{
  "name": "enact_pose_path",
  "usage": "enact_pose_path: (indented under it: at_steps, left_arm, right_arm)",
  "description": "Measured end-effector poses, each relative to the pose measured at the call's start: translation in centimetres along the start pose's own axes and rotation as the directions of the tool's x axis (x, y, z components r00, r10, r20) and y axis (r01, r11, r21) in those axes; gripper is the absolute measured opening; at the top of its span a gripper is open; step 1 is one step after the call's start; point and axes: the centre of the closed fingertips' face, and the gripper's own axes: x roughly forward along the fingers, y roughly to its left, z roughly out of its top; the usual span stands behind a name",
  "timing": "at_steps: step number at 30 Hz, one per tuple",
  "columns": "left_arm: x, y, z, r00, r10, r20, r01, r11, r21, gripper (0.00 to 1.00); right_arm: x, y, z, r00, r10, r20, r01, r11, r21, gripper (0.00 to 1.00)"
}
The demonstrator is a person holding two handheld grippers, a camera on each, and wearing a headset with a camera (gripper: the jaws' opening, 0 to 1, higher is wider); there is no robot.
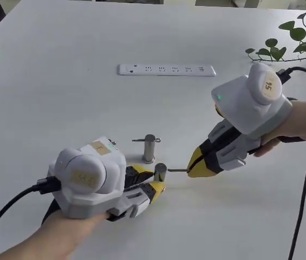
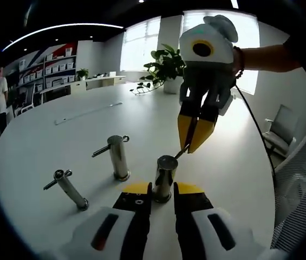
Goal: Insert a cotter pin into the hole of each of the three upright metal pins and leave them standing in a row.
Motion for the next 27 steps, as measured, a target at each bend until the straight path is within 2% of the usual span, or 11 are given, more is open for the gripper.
enact_pose_path:
  at_steps: [6, 17, 27]
  left_arm:
    - [0.28, -0.13, 0.24, 0.9999, -0.005, 0.009, 0.005, 1.000, 0.006, 0.14]
    - [0.53, -0.25, 0.21, 0.9999, -0.014, -0.002, 0.014, 0.999, 0.050, 0.12]
    - [0.58, -0.17, 0.20, 0.9997, -0.026, 0.002, 0.026, 0.999, 0.037, 0.12]
  right_arm:
    - [0.04, -0.09, 0.21, 1.0000, 0.007, -0.001, -0.007, 1.000, -0.007, 0.00]
    - [0.10, -0.18, 0.21, 0.9997, 0.013, -0.021, -0.014, 0.999, -0.030, 0.00]
    - [0.06, -0.48, 0.19, 0.9980, 0.004, -0.063, -0.010, 0.996, -0.083, 0.00]
